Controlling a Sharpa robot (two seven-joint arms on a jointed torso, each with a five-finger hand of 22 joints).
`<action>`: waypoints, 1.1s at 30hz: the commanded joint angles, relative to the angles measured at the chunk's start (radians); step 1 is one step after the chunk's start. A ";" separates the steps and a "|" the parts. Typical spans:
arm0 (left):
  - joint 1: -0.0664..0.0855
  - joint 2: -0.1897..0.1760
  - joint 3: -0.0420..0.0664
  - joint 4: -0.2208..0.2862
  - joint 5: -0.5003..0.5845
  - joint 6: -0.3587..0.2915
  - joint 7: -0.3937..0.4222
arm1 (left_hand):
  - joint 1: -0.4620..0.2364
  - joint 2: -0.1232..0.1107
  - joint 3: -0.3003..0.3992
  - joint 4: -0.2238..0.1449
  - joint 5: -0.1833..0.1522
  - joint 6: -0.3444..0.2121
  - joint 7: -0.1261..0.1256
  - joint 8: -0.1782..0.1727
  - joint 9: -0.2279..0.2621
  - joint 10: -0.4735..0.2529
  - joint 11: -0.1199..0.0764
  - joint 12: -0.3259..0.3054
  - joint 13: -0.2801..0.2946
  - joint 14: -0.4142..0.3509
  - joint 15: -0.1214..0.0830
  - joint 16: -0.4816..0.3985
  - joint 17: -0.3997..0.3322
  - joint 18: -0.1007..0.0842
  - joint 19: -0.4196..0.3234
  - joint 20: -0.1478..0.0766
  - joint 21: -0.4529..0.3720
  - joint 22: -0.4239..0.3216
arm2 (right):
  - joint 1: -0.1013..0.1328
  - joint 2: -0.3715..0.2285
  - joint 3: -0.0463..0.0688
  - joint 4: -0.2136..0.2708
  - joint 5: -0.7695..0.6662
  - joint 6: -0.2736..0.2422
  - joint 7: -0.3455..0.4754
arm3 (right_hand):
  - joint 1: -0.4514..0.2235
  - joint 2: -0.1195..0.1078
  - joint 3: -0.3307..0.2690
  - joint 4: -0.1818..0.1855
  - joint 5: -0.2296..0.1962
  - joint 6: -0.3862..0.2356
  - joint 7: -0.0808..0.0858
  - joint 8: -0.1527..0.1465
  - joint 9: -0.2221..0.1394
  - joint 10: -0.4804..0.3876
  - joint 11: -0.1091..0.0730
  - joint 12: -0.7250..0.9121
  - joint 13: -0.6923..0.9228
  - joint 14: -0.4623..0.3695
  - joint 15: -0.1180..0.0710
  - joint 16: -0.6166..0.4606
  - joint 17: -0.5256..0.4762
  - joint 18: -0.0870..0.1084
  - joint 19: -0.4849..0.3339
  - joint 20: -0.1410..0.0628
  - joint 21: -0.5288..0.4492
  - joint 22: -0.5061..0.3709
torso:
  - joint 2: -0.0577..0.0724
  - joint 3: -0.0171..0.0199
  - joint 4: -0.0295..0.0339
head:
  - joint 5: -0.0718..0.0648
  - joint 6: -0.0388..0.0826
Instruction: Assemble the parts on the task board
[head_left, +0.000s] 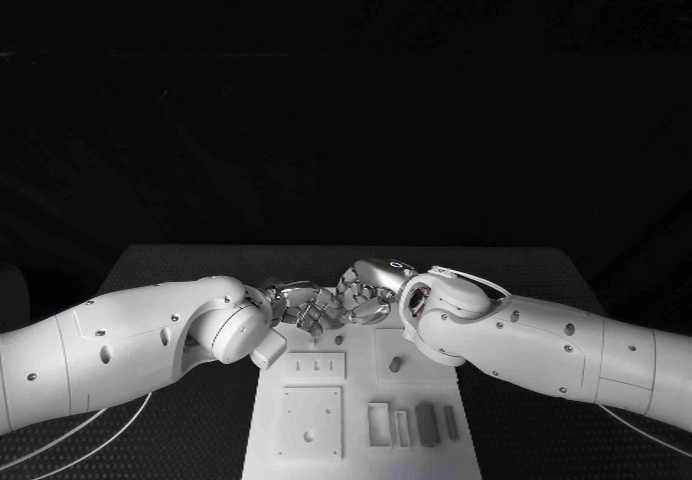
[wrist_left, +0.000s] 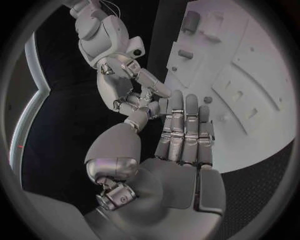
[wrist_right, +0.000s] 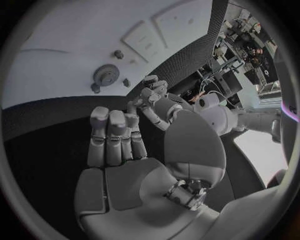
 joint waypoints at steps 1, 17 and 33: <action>0.000 -0.001 0.000 0.000 -0.053 -0.002 -0.013 | 0.002 0.012 0.005 -0.001 -0.004 0.043 -0.032 0.006 0.015 -0.002 -0.005 0.004 0.001 0.001 -0.004 0.005 -0.002 -0.008 -0.005 -0.002 0.006 0.018 | 0.000 -0.004 0.000 -0.003 0.076 -0.027 0.059 | -0.024 -0.004 -0.066 -0.012 0.032 -0.096 0.046 -0.040 -0.017 -0.044 0.029 -0.013 -0.008 -0.036 0.027 -0.023 -0.012 0.028 -0.040 0.015 -0.030 -0.008 | 0.000 0.0008 0.0005 | 0.000 0.000; 0.000 -0.013 0.000 -0.023 -0.251 0.111 -0.074 | 0.001 0.008 0.011 -0.005 -0.003 0.052 -0.037 0.012 0.028 0.011 -0.011 0.012 0.004 0.012 -0.011 0.016 -0.001 -0.008 0.001 -0.007 0.016 0.020 | 0.022 -0.115 0.017 -0.063 0.299 -0.135 0.154 | -0.041 -0.005 -0.169 0.031 0.137 -0.166 0.074 -0.062 -0.030 -0.109 0.059 0.005 -0.038 -0.090 0.057 -0.030 -0.032 0.031 -0.085 0.058 -0.068 -0.015 | -0.001 0.0014 -0.0029 | 0.010 -0.005; 0.002 0.002 -0.002 -0.036 -0.438 0.205 -0.250 | 0.032 0.007 -0.006 -0.008 0.002 0.054 -0.074 0.006 0.107 0.119 -0.090 0.417 0.288 0.196 -0.168 0.326 0.100 0.034 0.228 -0.151 0.329 0.027 | 0.080 -0.099 0.031 -0.230 0.423 -0.119 0.167 | -0.045 0.004 -0.180 0.063 0.189 -0.155 0.070 -0.050 -0.028 -0.107 0.054 0.015 -0.055 -0.092 0.053 -0.024 -0.041 0.031 -0.085 0.058 -0.070 -0.014 | 0.002 0.0034 0.0018 | 0.010 -0.028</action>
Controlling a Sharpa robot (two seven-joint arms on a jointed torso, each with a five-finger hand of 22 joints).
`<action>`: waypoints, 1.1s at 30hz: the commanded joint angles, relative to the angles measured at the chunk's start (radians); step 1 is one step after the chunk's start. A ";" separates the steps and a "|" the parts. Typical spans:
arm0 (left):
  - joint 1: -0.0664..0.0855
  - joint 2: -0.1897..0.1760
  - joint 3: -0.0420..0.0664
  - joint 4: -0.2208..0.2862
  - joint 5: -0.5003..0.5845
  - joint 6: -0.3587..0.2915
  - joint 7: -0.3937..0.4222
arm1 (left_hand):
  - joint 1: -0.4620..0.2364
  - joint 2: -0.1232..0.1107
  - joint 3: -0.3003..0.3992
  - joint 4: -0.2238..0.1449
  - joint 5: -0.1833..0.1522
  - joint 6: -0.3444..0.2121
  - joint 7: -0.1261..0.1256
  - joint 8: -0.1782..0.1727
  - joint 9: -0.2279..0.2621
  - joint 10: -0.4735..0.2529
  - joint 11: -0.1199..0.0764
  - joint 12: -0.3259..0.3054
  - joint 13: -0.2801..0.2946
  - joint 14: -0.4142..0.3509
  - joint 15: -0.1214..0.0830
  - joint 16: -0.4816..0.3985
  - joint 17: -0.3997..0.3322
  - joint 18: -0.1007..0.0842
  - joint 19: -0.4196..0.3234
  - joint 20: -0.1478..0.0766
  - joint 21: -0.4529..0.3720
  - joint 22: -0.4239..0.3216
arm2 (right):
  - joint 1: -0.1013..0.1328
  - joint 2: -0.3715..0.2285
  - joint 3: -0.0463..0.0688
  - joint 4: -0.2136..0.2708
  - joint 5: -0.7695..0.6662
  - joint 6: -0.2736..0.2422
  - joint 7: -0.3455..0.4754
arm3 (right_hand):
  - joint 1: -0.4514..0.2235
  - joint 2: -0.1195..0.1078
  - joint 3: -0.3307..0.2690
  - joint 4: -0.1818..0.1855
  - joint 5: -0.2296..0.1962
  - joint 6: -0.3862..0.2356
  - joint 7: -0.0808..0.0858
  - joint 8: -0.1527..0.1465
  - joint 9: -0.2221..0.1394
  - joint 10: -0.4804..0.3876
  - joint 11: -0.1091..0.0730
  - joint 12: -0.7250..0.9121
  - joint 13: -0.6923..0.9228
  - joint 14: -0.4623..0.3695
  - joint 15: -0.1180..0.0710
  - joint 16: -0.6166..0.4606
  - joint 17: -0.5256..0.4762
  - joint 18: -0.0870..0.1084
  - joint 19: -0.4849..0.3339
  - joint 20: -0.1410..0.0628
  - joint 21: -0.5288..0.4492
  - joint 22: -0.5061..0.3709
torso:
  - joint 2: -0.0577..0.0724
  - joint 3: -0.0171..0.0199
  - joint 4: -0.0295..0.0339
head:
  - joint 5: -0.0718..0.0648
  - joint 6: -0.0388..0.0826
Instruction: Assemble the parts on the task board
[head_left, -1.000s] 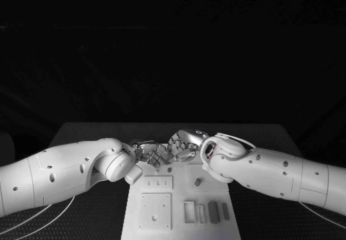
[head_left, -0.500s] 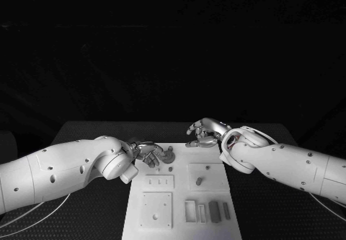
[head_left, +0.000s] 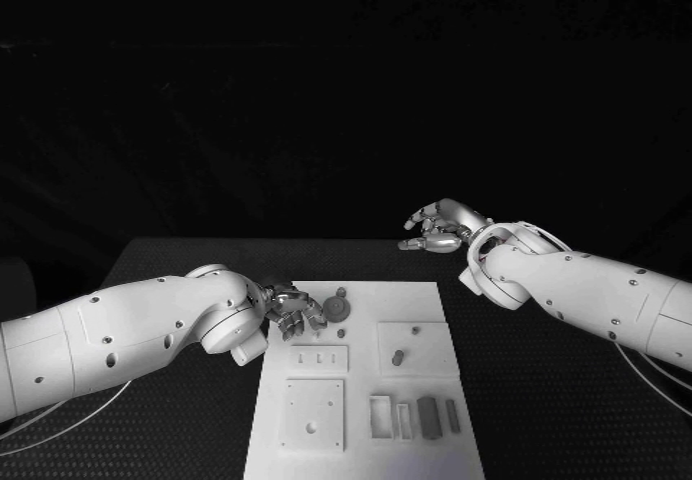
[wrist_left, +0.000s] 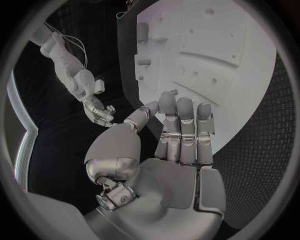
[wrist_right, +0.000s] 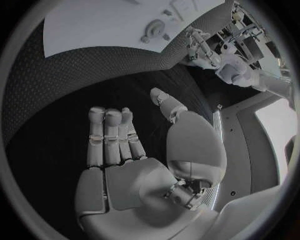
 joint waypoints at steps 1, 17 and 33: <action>0.001 0.006 -0.001 0.001 -0.088 0.057 -0.093 | 0.020 0.018 -0.001 -0.004 0.007 0.056 -0.061 -0.005 0.096 0.010 -0.019 0.088 0.064 0.026 -0.036 0.058 0.015 0.020 0.028 -0.101 0.057 0.026 | 0.005 0.010 0.001 -0.019 0.071 0.005 0.023 | -0.003 0.004 -0.001 0.009 0.009 -0.016 0.020 0.005 0.002 -0.005 -0.004 0.007 -0.002 -0.007 -0.002 0.004 -0.001 0.038 -0.006 0.002 -0.004 0.002 | 0.001 0.0008 0.0018 | 0.000 -0.009; 0.018 0.035 -0.048 0.030 -0.222 0.058 -0.141 | -0.014 0.024 0.014 -0.004 0.023 0.072 -0.074 -0.014 0.146 0.001 -0.033 0.230 0.167 0.075 -0.079 0.176 -0.002 0.037 0.084 -0.151 0.188 0.017 | 0.015 0.033 0.002 -0.027 0.081 0.024 0.019 | -0.001 0.010 -0.008 0.018 0.041 -0.014 0.019 0.008 0.001 -0.005 -0.005 0.014 -0.012 -0.009 -0.002 0.009 -0.006 0.038 -0.008 0.003 -0.005 0.005 | 0.000 -0.0021 0.0015 | -0.002 -0.039; 0.017 0.059 -0.048 0.034 -0.241 0.057 -0.140 | -0.037 -0.033 0.173 0.023 -0.110 0.095 -0.081 -0.016 0.167 0.004 -0.040 0.241 0.169 0.079 -0.085 0.201 -0.031 0.036 0.103 -0.155 0.191 0.013 | 0.018 0.055 0.002 -0.035 0.162 0.045 0.057 | -0.013 0.006 0.014 0.037 0.013 -0.024 0.028 0.014 0.003 -0.085 0.016 -0.145 -0.144 -0.134 0.025 -0.152 -0.122 0.015 -0.144 0.044 -0.145 -0.052 | -0.001 -0.0032 0.0008 | 0.000 -0.053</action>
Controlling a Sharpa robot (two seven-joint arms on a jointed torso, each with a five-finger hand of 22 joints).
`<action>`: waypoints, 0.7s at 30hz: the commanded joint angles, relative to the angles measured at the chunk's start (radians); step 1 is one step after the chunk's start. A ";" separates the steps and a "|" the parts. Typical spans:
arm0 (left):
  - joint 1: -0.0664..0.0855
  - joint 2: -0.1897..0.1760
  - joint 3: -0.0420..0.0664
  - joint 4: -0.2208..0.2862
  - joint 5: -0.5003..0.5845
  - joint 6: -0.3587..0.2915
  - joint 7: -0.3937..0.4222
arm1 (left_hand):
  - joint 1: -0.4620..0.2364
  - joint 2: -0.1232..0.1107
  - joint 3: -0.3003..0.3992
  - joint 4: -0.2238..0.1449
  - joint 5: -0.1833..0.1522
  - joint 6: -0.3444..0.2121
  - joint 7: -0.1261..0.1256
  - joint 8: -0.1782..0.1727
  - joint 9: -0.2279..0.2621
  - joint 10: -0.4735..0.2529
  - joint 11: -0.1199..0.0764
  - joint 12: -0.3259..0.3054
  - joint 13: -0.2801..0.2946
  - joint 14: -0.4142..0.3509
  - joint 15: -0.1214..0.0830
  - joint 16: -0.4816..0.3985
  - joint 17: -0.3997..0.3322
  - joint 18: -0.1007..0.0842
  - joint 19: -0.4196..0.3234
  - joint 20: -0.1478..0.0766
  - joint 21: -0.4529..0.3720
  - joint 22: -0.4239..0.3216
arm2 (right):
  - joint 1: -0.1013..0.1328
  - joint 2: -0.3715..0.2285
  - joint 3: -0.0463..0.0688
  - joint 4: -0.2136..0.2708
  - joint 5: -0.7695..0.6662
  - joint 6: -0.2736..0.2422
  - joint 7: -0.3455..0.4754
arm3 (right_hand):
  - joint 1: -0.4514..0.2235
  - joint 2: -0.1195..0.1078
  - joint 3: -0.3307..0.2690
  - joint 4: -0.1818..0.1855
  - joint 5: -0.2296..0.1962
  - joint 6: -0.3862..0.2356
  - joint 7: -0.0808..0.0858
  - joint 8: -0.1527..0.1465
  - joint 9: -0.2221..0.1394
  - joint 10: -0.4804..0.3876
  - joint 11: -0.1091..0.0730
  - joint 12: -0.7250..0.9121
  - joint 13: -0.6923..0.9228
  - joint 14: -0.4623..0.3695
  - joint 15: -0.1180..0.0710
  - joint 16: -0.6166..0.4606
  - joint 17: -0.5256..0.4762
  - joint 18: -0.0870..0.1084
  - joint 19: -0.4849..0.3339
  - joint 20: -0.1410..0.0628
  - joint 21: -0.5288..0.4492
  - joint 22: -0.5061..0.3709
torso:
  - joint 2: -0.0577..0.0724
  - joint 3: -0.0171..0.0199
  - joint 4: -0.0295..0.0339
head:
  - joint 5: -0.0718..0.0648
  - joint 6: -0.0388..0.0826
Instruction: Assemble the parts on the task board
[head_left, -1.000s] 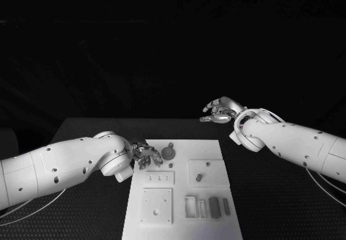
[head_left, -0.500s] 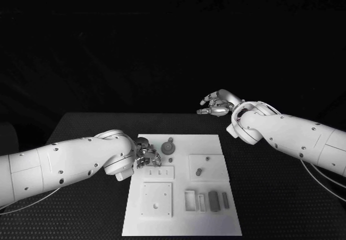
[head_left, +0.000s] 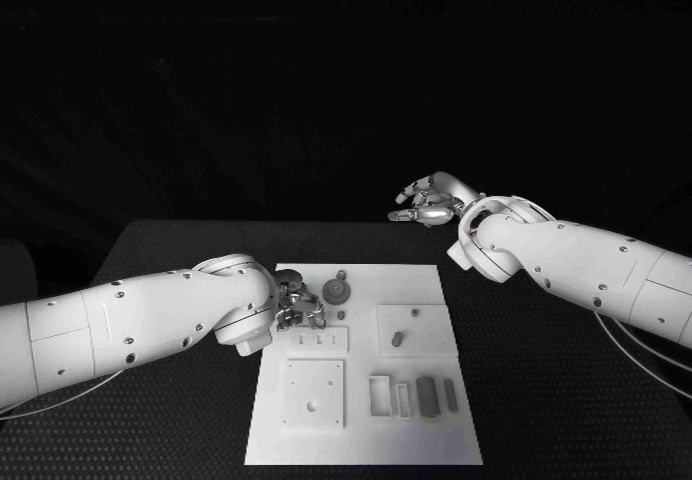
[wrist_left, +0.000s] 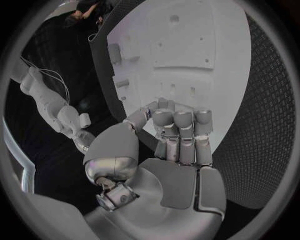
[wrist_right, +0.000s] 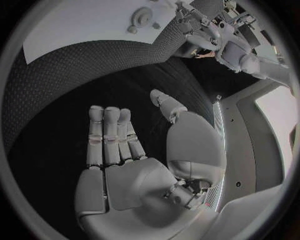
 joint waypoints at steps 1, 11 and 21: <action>0.001 0.011 0.000 -0.001 -0.024 0.020 -0.001 | -0.010 -0.003 0.032 0.021 0.008 0.100 -0.077 0.007 0.169 0.000 -0.008 0.007 0.001 0.066 -0.061 0.006 -0.003 0.005 0.011 -0.122 0.008 0.014 | 0.001 0.009 0.000 -0.006 0.065 0.031 0.039 | -0.010 0.005 0.020 0.003 -0.011 -0.001 0.015 0.010 0.003 -0.035 0.017 -0.120 -0.097 -0.077 0.027 -0.119 -0.086 0.001 -0.095 0.033 -0.111 -0.054 | 0.001 0.0001 -0.0006 | 0.001 -0.003; -0.005 0.021 0.001 -0.002 -0.024 0.028 0.006 | -0.032 -0.013 0.045 0.013 0.033 0.123 -0.084 0.011 0.177 -0.002 -0.014 0.006 -0.002 0.062 -0.064 0.013 -0.016 0.005 0.010 -0.124 0.009 0.015 | 0.001 0.021 0.000 -0.009 0.078 0.036 0.048 | 0.006 0.014 -0.005 -0.006 -0.018 -0.017 0.028 0.032 0.003 -0.015 0.042 -0.337 -0.357 -0.116 0.093 -0.318 -0.277 -0.008 -0.171 0.101 -0.292 -0.168 | 0.001 -0.0009 0.0011 | -0.002 -0.009; -0.006 0.023 0.001 -0.004 -0.051 0.032 0.002 | -0.027 -0.022 0.051 0.008 0.035 0.131 -0.086 0.011 0.180 -0.001 -0.017 0.006 -0.004 0.063 -0.065 0.018 -0.021 0.006 0.011 -0.126 0.011 0.016 | 0.001 0.025 0.000 -0.012 0.082 0.048 0.047 | 0.012 0.017 -0.009 -0.007 -0.019 -0.020 0.029 0.033 0.000 -0.014 0.044 -0.341 -0.378 -0.118 0.095 -0.323 -0.287 -0.005 -0.173 0.106 -0.300 -0.171 | 0.000 0.0005 -0.0001 | 0.002 -0.012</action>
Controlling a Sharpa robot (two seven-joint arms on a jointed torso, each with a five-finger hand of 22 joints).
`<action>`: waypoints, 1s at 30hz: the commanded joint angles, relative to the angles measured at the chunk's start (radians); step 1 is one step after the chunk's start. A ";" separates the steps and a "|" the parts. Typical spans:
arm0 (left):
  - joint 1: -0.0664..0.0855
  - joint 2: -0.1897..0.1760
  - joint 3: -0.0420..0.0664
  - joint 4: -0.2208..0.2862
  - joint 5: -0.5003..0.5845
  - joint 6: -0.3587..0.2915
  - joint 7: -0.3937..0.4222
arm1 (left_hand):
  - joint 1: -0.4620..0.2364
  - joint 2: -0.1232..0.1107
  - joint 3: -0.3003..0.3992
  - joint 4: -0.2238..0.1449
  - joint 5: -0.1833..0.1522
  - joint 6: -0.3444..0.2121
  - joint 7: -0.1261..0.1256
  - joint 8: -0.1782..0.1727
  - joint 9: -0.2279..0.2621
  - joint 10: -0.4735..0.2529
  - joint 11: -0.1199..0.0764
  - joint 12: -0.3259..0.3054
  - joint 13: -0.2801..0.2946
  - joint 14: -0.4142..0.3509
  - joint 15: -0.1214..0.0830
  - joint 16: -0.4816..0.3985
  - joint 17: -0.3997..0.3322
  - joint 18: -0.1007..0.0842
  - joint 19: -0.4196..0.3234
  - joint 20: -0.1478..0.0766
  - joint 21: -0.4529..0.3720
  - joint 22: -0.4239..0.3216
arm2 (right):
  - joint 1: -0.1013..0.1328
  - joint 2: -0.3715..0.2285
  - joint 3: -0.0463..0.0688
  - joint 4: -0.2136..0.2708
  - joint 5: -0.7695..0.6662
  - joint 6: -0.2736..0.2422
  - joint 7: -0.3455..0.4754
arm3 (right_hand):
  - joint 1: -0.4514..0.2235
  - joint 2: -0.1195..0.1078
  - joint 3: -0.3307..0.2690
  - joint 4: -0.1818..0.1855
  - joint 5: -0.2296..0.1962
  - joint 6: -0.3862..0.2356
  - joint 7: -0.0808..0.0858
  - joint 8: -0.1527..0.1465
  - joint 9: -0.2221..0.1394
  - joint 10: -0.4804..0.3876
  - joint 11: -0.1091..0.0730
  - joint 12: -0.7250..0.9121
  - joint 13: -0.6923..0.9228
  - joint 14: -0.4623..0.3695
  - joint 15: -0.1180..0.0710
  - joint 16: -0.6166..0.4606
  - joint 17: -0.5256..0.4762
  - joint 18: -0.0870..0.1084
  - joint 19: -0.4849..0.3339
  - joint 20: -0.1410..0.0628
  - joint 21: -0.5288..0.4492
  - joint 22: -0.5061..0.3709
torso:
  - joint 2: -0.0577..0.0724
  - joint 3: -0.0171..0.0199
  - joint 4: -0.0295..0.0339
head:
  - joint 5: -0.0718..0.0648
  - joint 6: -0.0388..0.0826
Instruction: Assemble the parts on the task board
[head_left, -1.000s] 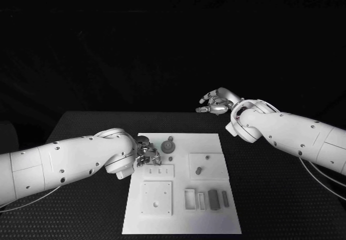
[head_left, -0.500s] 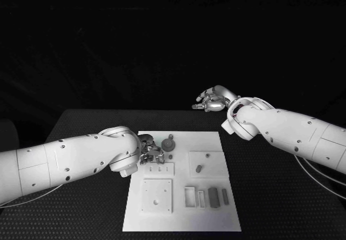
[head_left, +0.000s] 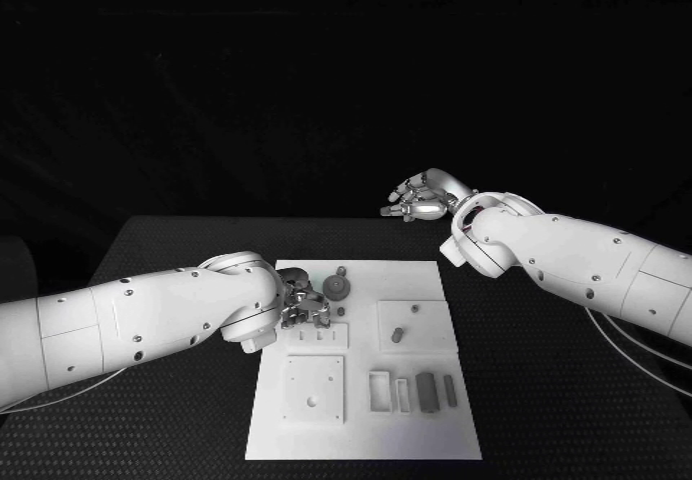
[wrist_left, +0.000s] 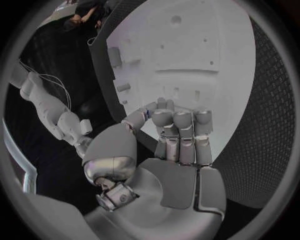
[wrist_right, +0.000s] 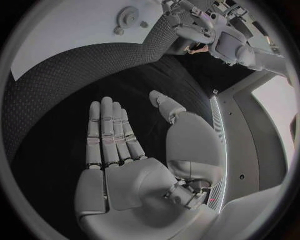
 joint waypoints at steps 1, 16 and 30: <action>-0.001 0.004 0.001 0.002 -0.028 0.016 0.002 | 0.009 0.002 0.006 -0.001 0.004 0.128 -0.082 0.001 0.099 -0.005 -0.010 0.001 -0.002 0.053 -0.059 0.007 -0.002 0.006 0.002 -0.124 0.006 0.015 | 0.000 0.002 0.001 -0.001 0.009 0.021 0.014 | 0.012 -0.002 -0.007 -0.002 -0.004 -0.008 0.017 0.004 -0.002 0.005 0.000 -0.005 -0.005 -0.001 0.009 -0.005 -0.002 -0.004 -0.001 0.008 -0.006 -0.001 | 0.000 0.0010 -0.0002 | 0.002 0.000; -0.009 0.010 0.001 -0.005 -0.062 0.022 -0.002 | 0.043 -0.031 -0.006 0.056 -0.105 0.169 -0.095 0.008 0.117 -0.001 -0.022 0.004 -0.007 0.054 -0.064 0.026 -0.028 0.006 0.006 -0.126 0.009 0.014 | 0.000 0.003 0.000 -0.002 0.009 0.028 0.013 | 0.019 0.002 -0.010 -0.002 0.017 -0.011 0.018 0.007 -0.006 0.004 0.003 -0.008 -0.031 -0.007 0.014 -0.009 -0.015 -0.001 -0.008 0.016 -0.018 -0.004 | 0.000 0.0000 0.0001 | 0.004 -0.007; -0.013 0.013 0.001 -0.011 -0.061 0.046 -0.003 | 0.038 -0.019 -0.014 0.074 -0.112 0.181 -0.099 0.012 0.125 -0.002 -0.025 0.005 -0.008 0.053 -0.063 0.032 -0.035 0.004 0.002 -0.125 0.009 0.014 | 0.000 0.008 0.000 -0.007 0.009 0.033 0.013 | 0.032 0.007 -0.007 -0.006 0.039 -0.013 0.018 0.009 -0.010 0.001 0.005 -0.007 -0.050 -0.013 0.018 -0.010 -0.023 0.001 -0.013 0.021 -0.025 -0.005 | 0.000 0.0000 0.0007 | 0.004 -0.011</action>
